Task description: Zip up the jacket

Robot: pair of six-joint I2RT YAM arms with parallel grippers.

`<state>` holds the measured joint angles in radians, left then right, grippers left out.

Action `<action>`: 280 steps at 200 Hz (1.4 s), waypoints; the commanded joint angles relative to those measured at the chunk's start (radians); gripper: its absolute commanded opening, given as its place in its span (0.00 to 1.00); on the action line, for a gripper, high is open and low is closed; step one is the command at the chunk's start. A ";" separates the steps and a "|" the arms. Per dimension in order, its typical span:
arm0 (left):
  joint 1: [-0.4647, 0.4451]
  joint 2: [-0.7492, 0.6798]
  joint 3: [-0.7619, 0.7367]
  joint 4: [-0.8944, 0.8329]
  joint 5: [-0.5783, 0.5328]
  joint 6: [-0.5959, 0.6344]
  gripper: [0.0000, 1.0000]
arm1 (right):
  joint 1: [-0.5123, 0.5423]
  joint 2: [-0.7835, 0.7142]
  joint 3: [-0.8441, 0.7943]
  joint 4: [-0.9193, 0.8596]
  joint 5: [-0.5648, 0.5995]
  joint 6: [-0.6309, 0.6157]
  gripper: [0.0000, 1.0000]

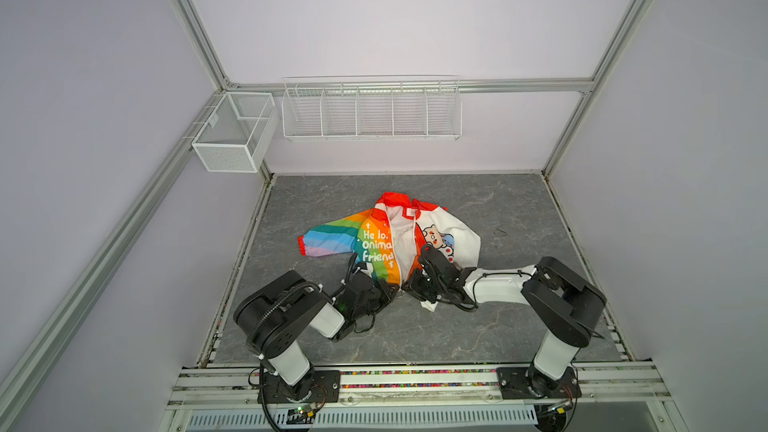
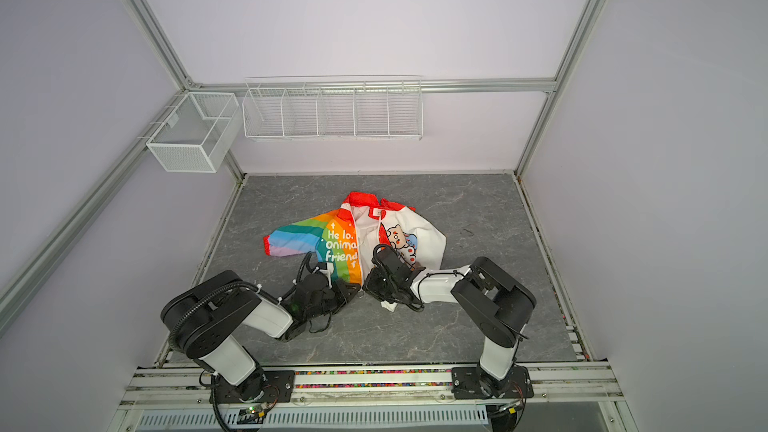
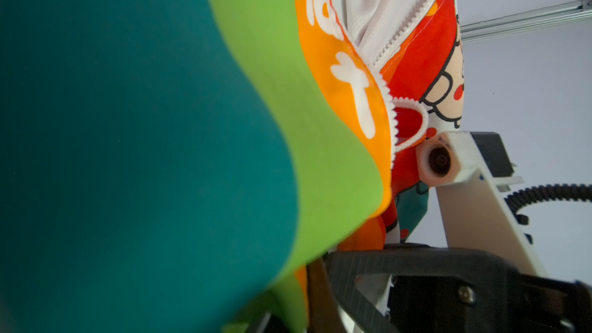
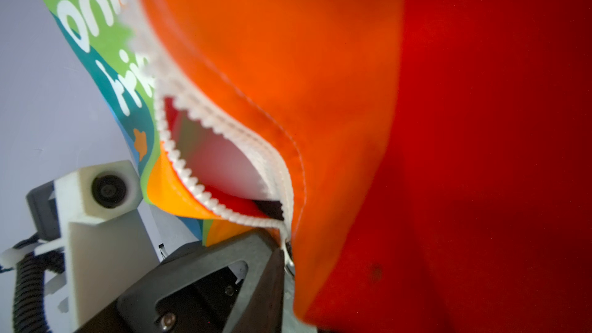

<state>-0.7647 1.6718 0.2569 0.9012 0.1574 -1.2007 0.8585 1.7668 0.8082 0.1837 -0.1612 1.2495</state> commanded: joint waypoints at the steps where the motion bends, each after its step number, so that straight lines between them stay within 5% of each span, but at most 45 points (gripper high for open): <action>1: 0.002 0.017 -0.023 -0.097 -0.012 0.000 0.00 | -0.010 0.030 -0.009 -0.043 0.011 0.015 0.20; 69: 0.007 -0.014 -0.033 -0.105 -0.019 -0.001 0.00 | -0.010 0.032 -0.004 -0.021 0.001 0.003 0.07; 109: 0.038 -0.229 0.001 -0.327 -0.026 0.055 0.00 | -0.019 -0.069 0.027 -0.093 0.040 -0.124 0.06; 144: 0.039 -0.515 0.144 -0.744 -0.105 0.208 0.00 | -0.036 -0.164 0.128 -0.240 0.080 -0.324 0.06; 175: 0.054 -0.672 0.231 -0.921 -0.185 0.323 0.00 | -0.054 -0.205 0.261 -0.441 0.171 -0.527 0.06; 219: 0.064 -0.702 0.372 -1.031 -0.231 0.498 0.00 | -0.079 -0.271 0.361 -0.518 0.299 -0.770 0.06; 280: 0.064 -0.673 0.523 -1.068 -0.318 0.752 0.00 | -0.119 -0.342 0.356 -0.462 0.520 -0.907 0.06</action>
<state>-0.7052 0.9974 0.7216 -0.1268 -0.0830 -0.5835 0.7467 1.4845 1.1843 -0.3248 0.2264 0.4587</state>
